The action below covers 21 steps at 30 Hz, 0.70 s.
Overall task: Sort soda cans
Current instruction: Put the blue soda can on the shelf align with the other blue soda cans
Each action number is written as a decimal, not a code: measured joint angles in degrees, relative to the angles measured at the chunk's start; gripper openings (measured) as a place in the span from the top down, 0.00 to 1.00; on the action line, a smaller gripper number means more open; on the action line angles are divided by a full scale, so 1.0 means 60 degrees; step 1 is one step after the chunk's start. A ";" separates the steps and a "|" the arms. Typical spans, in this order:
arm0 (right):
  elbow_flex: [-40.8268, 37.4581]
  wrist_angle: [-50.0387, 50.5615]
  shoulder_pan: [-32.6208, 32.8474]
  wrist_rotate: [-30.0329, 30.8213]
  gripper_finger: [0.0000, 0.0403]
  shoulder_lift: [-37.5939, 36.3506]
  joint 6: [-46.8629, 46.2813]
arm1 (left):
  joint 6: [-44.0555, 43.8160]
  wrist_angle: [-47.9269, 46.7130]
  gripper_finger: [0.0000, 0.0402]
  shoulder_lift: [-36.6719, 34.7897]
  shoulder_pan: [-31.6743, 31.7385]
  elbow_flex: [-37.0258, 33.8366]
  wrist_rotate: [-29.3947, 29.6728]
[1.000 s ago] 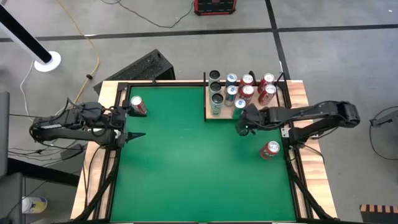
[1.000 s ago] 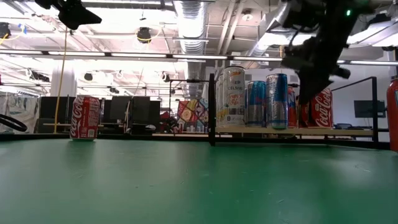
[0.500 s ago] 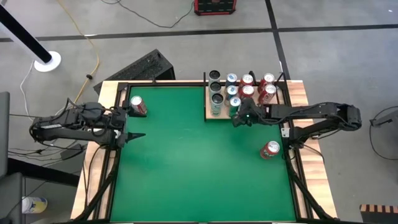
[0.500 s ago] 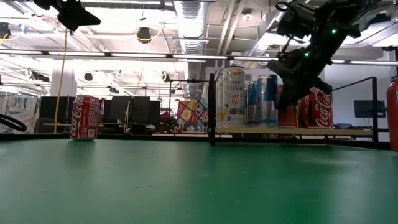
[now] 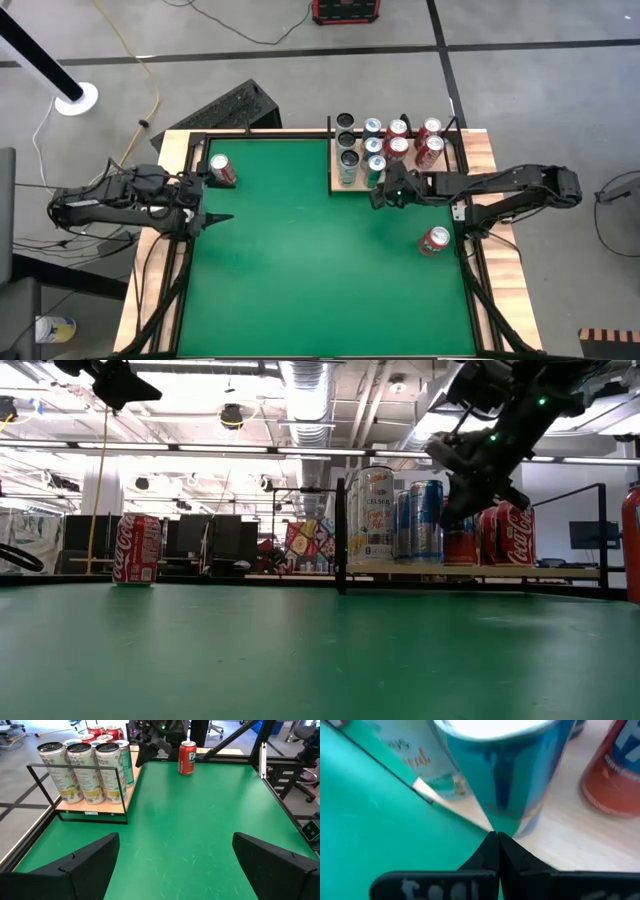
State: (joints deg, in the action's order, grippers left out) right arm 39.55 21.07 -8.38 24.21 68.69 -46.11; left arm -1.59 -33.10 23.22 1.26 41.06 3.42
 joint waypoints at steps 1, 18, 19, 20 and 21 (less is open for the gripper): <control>0.0000 -0.0105 -0.0001 0.0022 0.96 0.0000 0.0000 | -0.0005 0.0000 0.07 0.0002 0.0000 0.0000 0.0002; -0.0004 -0.1261 -0.0190 0.0477 0.95 0.0004 0.0079 | 0.0000 0.0002 0.07 0.0001 0.0000 0.0000 0.0000; -0.0004 -0.1285 -0.0188 0.0475 0.95 0.0004 0.0080 | 0.0000 0.0002 0.07 0.0003 0.0000 0.0000 0.0001; -0.0004 -0.1306 -0.0167 0.0460 0.95 0.0004 0.0081 | 0.0000 0.0000 0.07 0.0004 0.0000 0.0000 0.0003; -0.0004 -0.1340 -0.0161 0.0374 0.95 0.0004 0.0084 | 0.0008 0.0003 0.07 0.0003 0.0000 0.0000 0.0000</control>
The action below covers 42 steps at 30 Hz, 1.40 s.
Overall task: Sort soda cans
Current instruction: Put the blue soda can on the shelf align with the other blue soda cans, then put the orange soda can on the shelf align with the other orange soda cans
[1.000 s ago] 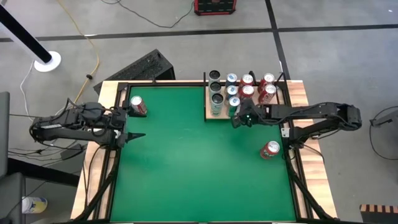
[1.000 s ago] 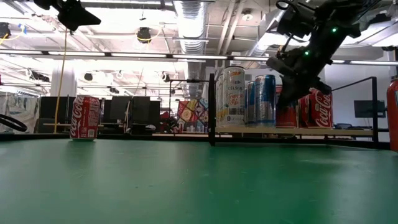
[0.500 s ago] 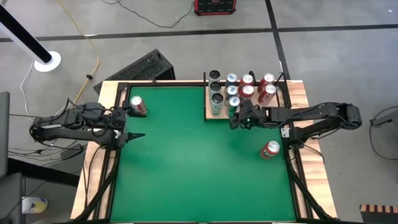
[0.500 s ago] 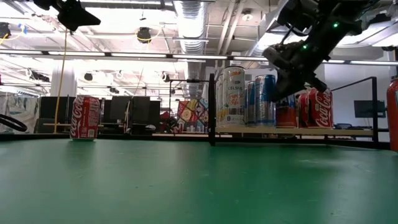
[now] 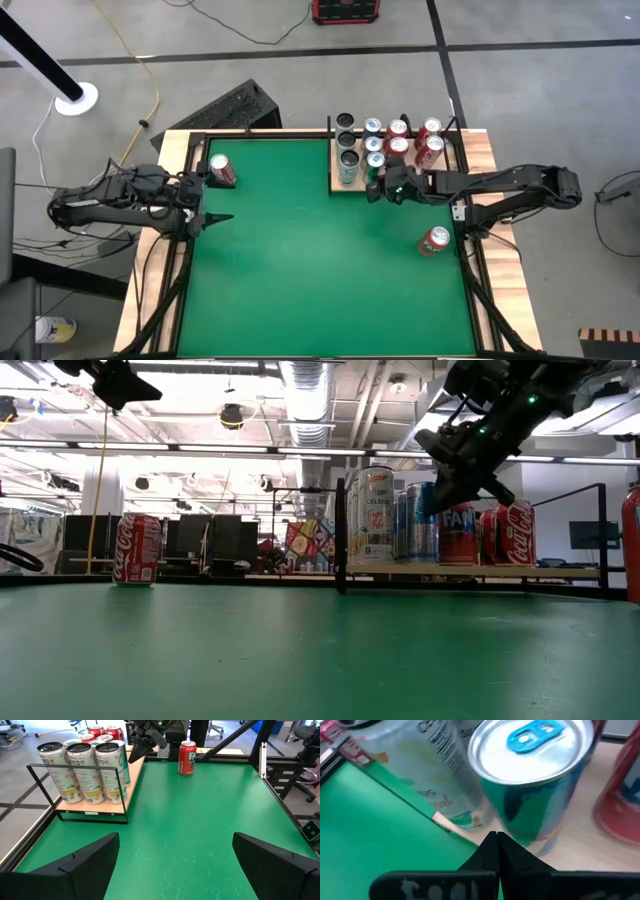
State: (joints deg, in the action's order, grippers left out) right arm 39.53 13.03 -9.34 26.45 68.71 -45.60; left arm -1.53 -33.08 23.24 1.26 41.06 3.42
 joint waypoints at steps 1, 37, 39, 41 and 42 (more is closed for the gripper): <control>0.0000 -0.0018 0.0001 -0.0084 0.95 0.0000 0.0000 | 0.0035 -0.0002 0.07 0.0000 0.0000 0.0000 0.0000; 0.4160 1.0906 0.7252 -0.0562 0.94 -0.0409 -1.0634 | -0.0220 -0.0574 0.07 -0.0003 0.0000 0.0000 0.0080; 0.4146 1.1329 0.7650 -0.0738 0.94 -0.0253 -1.1467 | -0.0220 -0.0568 0.07 -0.0002 0.0000 0.0000 0.0080; 0.4177 1.1703 0.7969 -0.0900 0.95 -0.0144 -1.1958 | -0.0217 -0.0564 0.07 -0.0003 0.0000 0.0000 0.0080; 0.4193 1.1981 0.8069 -0.0915 0.95 -0.0122 -1.2166 | -0.0195 -0.0564 0.07 -0.0003 0.0000 0.0000 0.0080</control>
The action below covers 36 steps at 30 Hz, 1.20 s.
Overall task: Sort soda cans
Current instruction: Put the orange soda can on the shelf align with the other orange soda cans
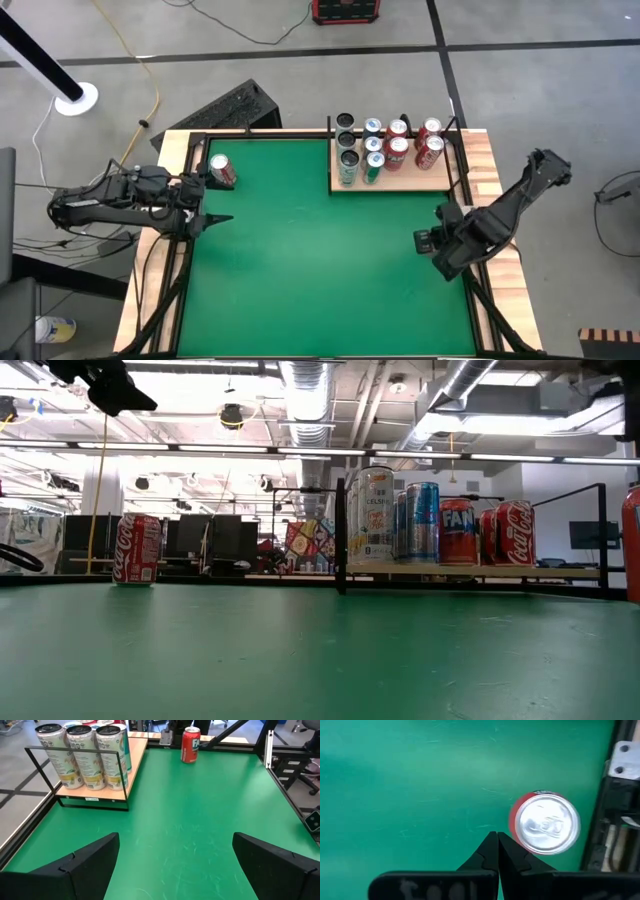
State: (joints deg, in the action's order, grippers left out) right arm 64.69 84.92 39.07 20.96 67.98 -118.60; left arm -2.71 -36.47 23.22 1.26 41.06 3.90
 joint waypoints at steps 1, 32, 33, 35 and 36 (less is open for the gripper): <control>0.0040 0.0214 0.0108 -0.0005 0.95 0.0020 -0.0167 | 0.0029 0.0005 0.07 0.0000 0.0000 0.0000 0.0016; -0.0036 0.0855 -0.0312 -0.2107 0.27 0.0287 -0.0012 | 0.0336 0.0076 0.07 0.0003 0.0000 0.0000 0.0219; -0.0055 0.0858 -0.0355 -0.2013 0.25 0.0358 0.0015 | 0.0336 0.0076 0.07 0.0000 0.0000 0.0000 0.0219; -0.0180 0.0830 -0.0421 -0.1987 0.21 0.0496 0.0129 | 0.0340 0.0069 0.07 0.0000 0.0000 0.0000 0.0216; -0.0296 0.0833 -0.0447 -0.1987 0.19 0.0564 0.0179 | 0.0347 0.0069 0.07 0.0000 0.0000 0.0000 0.0215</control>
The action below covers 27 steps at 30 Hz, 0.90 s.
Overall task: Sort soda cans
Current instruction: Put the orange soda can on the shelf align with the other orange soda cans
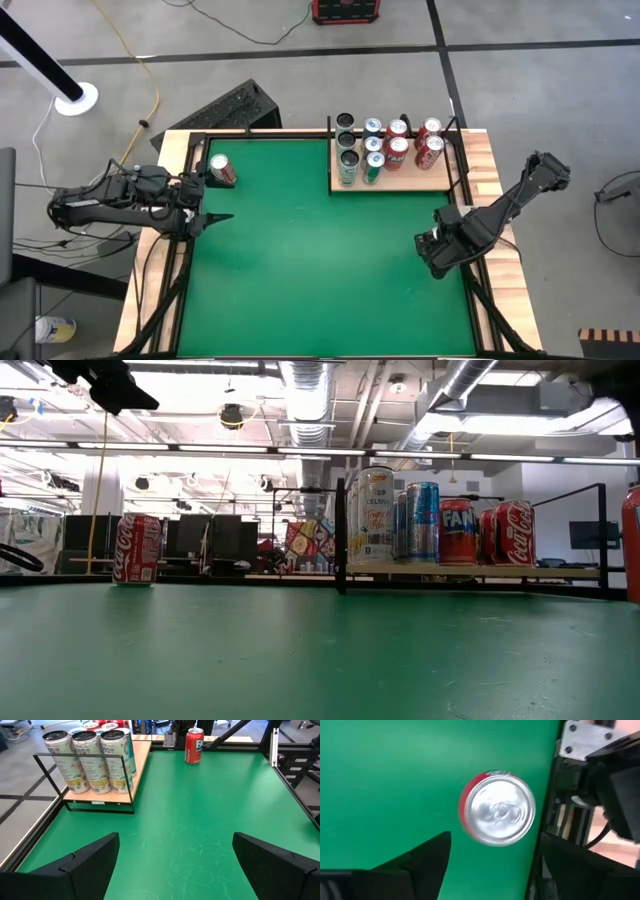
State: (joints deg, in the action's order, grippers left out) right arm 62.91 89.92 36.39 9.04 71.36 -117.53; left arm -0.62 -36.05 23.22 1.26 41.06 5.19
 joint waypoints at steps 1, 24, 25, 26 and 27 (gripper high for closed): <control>-0.0135 0.0026 -0.0053 0.0000 0.17 0.0069 0.0064 | 0.0041 0.0000 0.07 0.0002 0.0000 0.0000 0.0000; -0.1996 -0.1595 -0.0592 0.0270 0.15 0.0428 -0.0012 | 0.0096 -0.0002 0.07 0.0002 0.0000 0.0000 0.0000; -0.1996 -0.1607 -0.0592 0.0270 0.18 0.0428 -0.0012 | 0.0098 -0.0002 0.07 0.0002 0.0000 0.0000 0.0000; -0.1994 -0.1631 -0.0592 0.0270 0.20 0.0428 -0.0002 | 0.0098 -0.0002 0.07 0.0001 0.0000 0.0000 0.0000; -0.1974 -0.1634 -0.0592 0.0270 0.20 0.0428 0.0064 | 0.0098 -0.0001 0.07 0.0001 0.0000 0.0000 0.0000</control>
State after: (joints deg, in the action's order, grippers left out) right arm 51.07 80.12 32.84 10.66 73.93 -117.14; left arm -0.03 -36.06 23.23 1.26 41.06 5.19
